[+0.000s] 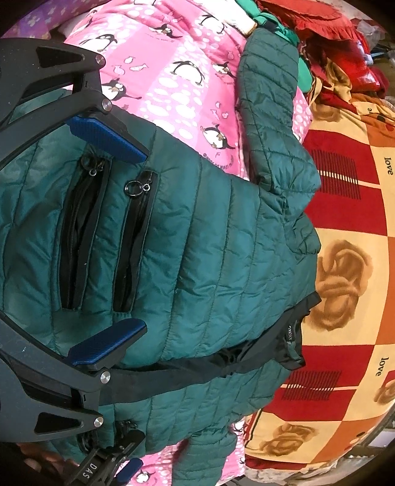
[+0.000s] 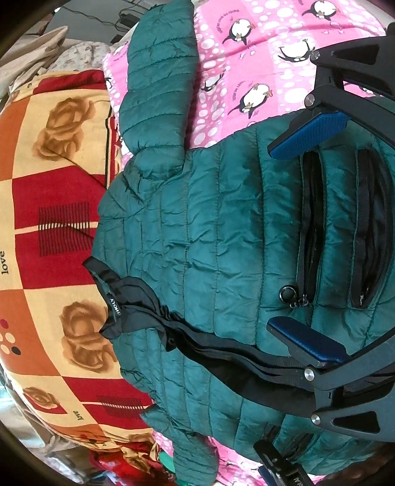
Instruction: Fold large clothes
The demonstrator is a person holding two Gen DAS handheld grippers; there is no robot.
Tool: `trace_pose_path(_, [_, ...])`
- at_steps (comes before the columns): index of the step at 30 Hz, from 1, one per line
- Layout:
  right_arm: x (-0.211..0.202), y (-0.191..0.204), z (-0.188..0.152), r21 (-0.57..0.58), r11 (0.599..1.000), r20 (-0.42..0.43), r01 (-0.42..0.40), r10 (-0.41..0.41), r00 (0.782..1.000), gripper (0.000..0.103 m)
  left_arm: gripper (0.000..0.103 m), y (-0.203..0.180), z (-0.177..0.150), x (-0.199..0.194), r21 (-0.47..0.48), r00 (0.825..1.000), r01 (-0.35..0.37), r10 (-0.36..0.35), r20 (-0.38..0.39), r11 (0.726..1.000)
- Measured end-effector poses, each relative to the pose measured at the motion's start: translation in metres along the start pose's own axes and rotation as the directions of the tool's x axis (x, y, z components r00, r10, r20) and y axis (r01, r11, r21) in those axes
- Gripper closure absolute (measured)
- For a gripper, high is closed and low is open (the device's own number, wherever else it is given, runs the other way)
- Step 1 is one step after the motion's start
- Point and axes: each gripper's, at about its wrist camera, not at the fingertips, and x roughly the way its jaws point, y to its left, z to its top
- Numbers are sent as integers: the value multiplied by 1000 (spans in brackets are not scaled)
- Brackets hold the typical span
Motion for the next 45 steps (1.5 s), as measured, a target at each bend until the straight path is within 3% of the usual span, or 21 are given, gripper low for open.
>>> trace_pose_path(11, [5, 2, -1, 14, 1000, 4, 18, -19, 1000, 0, 0, -3, -4, 9, 7, 999, -13, 13, -33, 1000])
trace_pose_path(31, [8, 0, -1, 25, 999, 2, 30, -30, 1000, 0, 0, -2, -4, 12, 15, 999, 12, -11, -35, 1000])
trace_pose_path(45, [14, 3, 3, 50, 999, -6, 14, -14, 1000, 0, 0, 5, -1, 13, 4, 1000, -14, 14, -14, 1000])
